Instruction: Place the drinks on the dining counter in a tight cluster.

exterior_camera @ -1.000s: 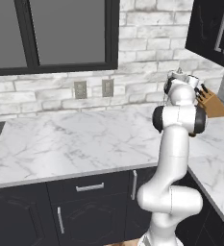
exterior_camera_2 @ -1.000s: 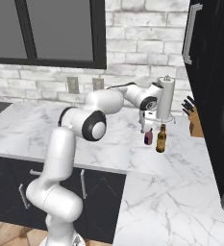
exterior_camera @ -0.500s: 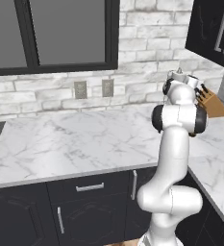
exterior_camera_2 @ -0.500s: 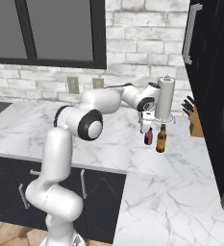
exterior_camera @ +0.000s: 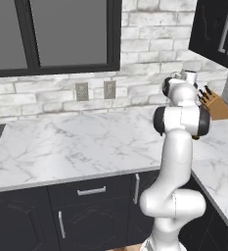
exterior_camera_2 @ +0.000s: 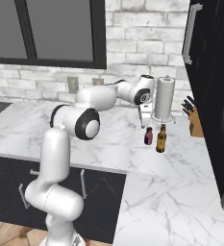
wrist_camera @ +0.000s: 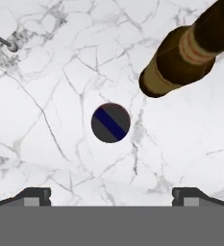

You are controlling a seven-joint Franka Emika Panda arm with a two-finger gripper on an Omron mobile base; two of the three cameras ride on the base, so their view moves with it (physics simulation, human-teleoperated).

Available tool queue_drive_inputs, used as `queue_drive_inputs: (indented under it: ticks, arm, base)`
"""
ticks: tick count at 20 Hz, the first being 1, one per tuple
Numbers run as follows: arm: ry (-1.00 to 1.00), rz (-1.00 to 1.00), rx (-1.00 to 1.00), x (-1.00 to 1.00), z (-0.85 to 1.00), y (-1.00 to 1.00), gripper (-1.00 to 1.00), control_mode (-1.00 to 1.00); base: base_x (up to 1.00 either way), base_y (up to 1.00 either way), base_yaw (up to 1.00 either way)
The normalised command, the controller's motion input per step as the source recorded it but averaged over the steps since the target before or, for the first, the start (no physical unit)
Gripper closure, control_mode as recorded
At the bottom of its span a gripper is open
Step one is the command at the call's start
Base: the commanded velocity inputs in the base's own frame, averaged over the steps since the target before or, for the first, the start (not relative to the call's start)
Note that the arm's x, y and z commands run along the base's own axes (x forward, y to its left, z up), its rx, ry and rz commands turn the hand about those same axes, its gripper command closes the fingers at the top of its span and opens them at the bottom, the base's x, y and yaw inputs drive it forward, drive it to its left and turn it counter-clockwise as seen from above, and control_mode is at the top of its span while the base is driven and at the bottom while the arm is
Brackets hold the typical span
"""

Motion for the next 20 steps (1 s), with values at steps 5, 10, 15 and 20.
queue_drive_inputs:
  ticks: [5, 10, 15, 20]
  arm:
    - [0.06, 0.0, -0.04, 0.0, 0.0, -0.03, -1.0, -1.0]
    - [0.04, 0.0, 0.0, 0.01, 0.0, -0.33, -1.0, -1.0]
    - [0.02, 0.0, 0.0, 0.05, 0.0, -0.41, -1.0, -1.0]
    - [0.01, 0.0, 0.02, 0.0, 0.0, -0.03, -1.0, -1.0]
  base:
    - [0.0, 0.0, 0.0]
    - [0.0, 0.0, 0.0]
    - [0.0, 0.0, 0.0]
    - [0.0, 0.0, 0.0]
